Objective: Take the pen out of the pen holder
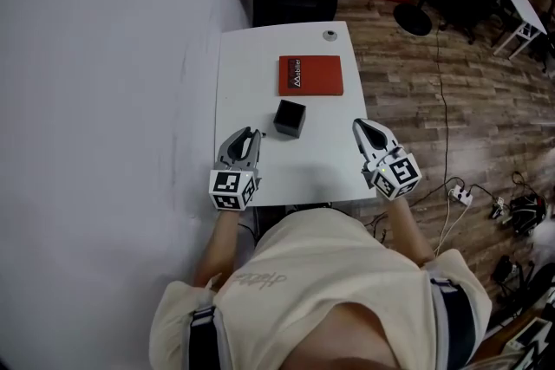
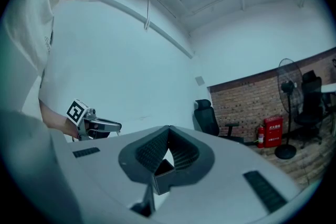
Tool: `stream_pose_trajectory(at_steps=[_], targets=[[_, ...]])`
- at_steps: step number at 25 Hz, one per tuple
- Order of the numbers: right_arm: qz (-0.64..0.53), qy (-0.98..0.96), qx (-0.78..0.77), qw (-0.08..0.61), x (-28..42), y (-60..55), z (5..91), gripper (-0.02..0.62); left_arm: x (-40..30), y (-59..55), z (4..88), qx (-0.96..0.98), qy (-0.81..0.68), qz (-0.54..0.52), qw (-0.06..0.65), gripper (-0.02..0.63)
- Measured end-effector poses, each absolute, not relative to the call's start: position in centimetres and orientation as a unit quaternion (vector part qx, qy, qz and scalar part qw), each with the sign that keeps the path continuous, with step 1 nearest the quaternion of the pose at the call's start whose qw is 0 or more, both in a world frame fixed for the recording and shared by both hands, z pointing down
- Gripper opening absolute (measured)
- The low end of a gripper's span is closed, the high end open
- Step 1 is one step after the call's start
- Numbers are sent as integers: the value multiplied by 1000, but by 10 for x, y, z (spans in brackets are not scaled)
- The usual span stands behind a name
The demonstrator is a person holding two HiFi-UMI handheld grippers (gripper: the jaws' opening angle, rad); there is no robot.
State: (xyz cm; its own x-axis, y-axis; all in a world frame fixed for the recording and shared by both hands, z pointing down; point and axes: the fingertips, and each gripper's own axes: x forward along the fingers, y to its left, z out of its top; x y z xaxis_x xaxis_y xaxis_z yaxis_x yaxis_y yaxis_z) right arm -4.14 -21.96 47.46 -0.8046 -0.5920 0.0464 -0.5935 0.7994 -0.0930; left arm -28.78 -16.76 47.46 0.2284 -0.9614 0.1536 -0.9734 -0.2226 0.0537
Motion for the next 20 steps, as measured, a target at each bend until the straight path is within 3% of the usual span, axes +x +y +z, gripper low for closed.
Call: stream_pose_trajectory(at_steps=[20], targets=[[12, -953, 301, 23, -53, -225, 452, 6, -294, -170, 460, 779, -623, 30, 64, 87]])
